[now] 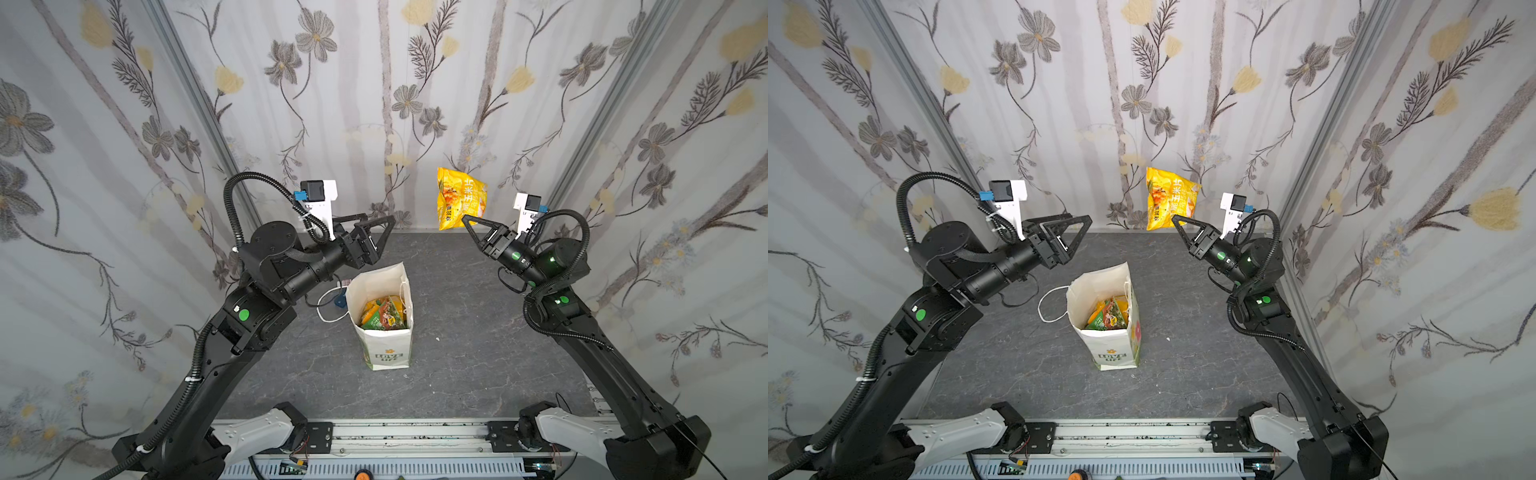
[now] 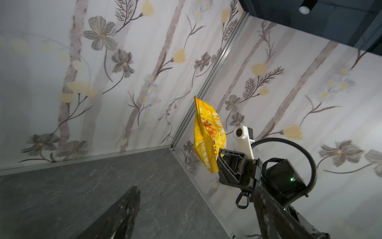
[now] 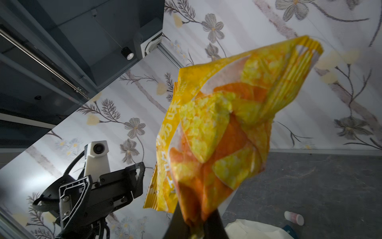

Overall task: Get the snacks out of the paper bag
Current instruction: 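Take the yellow packet with the right gripper while the left gripper releases, then place the yellow packet on the table beyond the bag with the right gripper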

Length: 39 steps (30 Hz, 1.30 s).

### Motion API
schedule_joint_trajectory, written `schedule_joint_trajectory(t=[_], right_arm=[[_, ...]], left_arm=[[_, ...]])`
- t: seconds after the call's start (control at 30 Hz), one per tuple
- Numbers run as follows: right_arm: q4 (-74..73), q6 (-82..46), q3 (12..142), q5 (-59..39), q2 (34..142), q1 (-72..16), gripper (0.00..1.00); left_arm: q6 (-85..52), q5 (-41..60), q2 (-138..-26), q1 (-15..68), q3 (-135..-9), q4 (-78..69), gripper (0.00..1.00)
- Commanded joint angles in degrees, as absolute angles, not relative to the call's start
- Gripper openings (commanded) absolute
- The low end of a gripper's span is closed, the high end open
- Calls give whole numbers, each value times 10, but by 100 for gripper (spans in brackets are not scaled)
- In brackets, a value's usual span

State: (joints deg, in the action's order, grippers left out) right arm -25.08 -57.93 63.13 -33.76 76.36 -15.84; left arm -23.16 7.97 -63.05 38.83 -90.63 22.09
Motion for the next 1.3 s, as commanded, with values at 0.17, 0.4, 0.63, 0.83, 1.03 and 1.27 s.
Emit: schedule_joint_trajectory(t=[0.17, 0.4, 0.63, 0.83, 1.03, 1.27], right_arm=[[-145, -467, 674, -362, 906, -55, 0], [-25, -364, 787, -312, 1090, -25, 0], [123, -315, 953, -265, 1261, -20, 0], [187, -295, 1007, -241, 1339, -20, 0], [206, -283, 1014, -232, 1370, -21, 6], [225, -271, 1009, -223, 1346, -20, 49]], left_arm=[[-94, 29, -623, 435, -903, 412, 100], [-89, 29, -597, 458, -837, 425, 100], [-92, -3, -576, 458, -797, 438, 100], [-89, -18, -576, 457, -794, 437, 100], [-94, -26, -586, 458, -788, 437, 100], [-106, -51, -595, 458, -782, 444, 100]])
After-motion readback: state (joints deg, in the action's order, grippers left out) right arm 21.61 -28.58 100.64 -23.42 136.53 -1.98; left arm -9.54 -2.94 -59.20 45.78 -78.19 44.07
